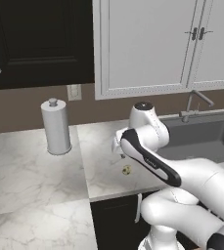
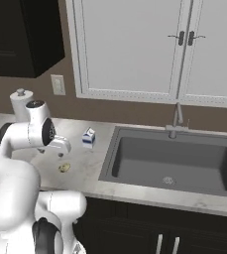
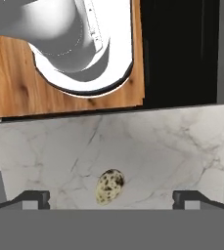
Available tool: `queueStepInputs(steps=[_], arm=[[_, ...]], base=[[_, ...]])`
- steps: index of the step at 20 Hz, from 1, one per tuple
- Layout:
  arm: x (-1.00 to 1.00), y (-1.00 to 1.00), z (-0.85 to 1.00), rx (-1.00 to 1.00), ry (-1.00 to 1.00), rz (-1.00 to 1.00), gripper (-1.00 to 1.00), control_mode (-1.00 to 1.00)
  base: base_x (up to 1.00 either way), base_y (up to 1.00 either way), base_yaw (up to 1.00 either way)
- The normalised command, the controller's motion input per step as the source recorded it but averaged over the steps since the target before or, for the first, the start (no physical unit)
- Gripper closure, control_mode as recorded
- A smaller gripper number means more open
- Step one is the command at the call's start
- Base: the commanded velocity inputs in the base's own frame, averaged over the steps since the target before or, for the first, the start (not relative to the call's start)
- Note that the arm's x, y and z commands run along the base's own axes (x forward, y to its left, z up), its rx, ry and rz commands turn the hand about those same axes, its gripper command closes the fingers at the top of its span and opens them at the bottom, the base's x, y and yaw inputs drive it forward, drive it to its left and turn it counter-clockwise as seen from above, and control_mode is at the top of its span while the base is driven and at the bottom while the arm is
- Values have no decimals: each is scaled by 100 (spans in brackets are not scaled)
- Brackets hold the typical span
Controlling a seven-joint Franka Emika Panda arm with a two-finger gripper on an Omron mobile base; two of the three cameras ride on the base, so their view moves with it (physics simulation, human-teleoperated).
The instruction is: Gather the eggs and milk located in the vicinity of the sink area and place them right next to the bowl.
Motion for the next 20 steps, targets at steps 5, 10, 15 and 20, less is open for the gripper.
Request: queueStepInputs(steps=[5,10,15,20], arm=[[39,0,-18,0,6,-4,-100,-100],[25,1,-10,0,4,-2,-100,-100],[16,0,-13,0,0,0,-100,-100],[6,0,-13,0,1,0,-100,-100]], base=[[0,0,0],[0,0,0],[0,0,0],[0,0,0]])
